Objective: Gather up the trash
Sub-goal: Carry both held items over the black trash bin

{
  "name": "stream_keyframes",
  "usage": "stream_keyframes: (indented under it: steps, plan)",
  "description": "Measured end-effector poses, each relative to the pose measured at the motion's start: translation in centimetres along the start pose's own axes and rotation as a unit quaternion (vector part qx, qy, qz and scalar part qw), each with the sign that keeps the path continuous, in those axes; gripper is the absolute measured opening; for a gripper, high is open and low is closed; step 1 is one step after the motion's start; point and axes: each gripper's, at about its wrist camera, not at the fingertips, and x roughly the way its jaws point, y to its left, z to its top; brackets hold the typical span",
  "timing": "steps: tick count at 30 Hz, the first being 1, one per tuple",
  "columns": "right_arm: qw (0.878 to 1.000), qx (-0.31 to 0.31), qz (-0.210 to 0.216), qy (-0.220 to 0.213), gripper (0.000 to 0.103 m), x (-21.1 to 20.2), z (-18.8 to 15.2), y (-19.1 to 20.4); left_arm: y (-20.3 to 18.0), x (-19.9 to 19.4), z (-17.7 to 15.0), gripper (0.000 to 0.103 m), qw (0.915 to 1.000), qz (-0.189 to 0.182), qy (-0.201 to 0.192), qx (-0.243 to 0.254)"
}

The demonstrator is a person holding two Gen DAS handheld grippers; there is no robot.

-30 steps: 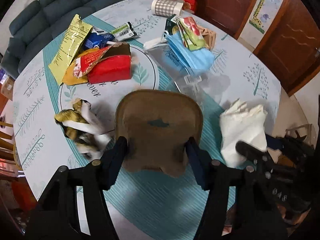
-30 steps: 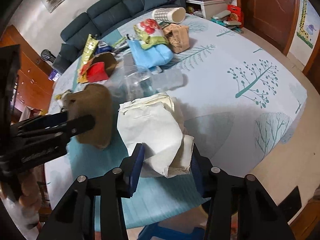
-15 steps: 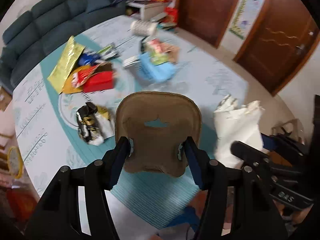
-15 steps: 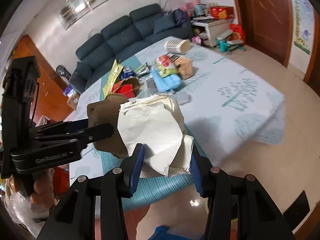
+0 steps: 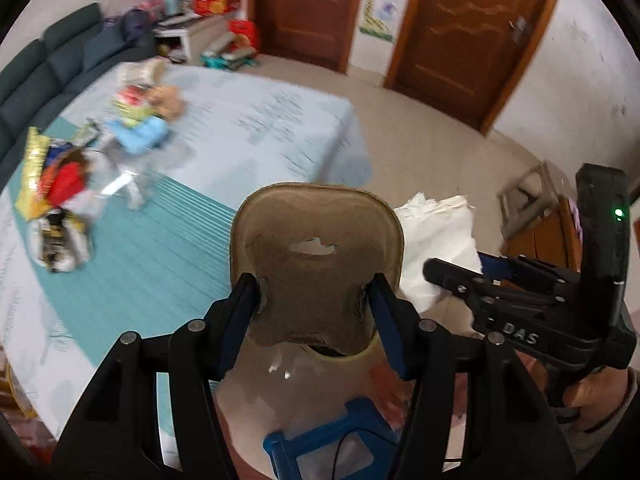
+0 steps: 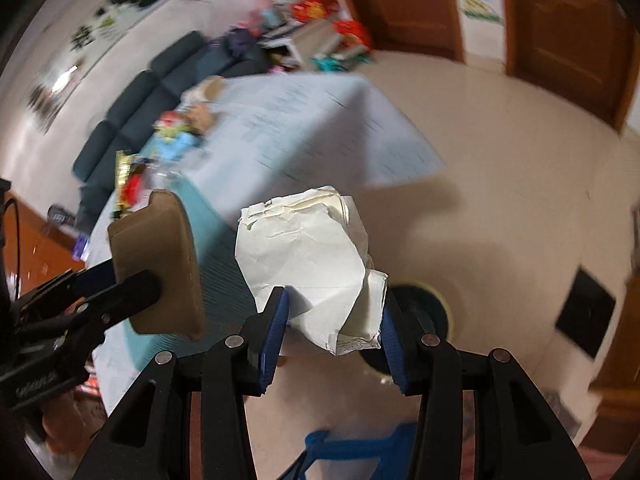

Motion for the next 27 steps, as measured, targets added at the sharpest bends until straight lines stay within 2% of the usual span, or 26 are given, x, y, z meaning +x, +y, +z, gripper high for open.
stream_keyframes:
  steps: [2,6,11,14,20,24,27]
  plan:
    - [1.0,0.019,-0.008,0.012,0.044,1.6,-1.0,-2.1,-2.0,1.9,-0.6,0.055,0.9997,-0.008,0.017,0.012]
    - [0.997,0.061,-0.015,0.043,0.044,5.0,-3.0,-6.0,-5.1,6.3,-2.0,0.055,0.9977,-0.001,0.059,0.032]
    - [0.992,0.1,-0.025,0.077,0.044,9.0,-4.6,-9.9,-7.2,12.4,-3.3,0.055,0.9933,0.007,0.11,0.034]
    - [0.989,0.107,-0.044,0.086,0.044,11.0,-5.0,-11.6,-7.8,15.8,-3.7,0.055,0.9912,0.006,0.13,0.023]
    - [0.983,0.139,-0.056,0.11,0.045,13.7,-6.1,-14.3,-8.4,22.4,-4.6,0.055,0.9862,0.016,0.164,0.019]
    - [0.978,0.164,-0.057,0.112,0.045,15.1,-5.7,-15.5,-7.8,26.3,-4.6,0.056,0.9834,0.021,0.18,0.01]
    - [0.979,0.157,-0.07,0.111,0.045,16.6,-4.8,-15.6,-7.1,27.8,-4.8,0.056,0.9811,0.015,0.193,-0.001]
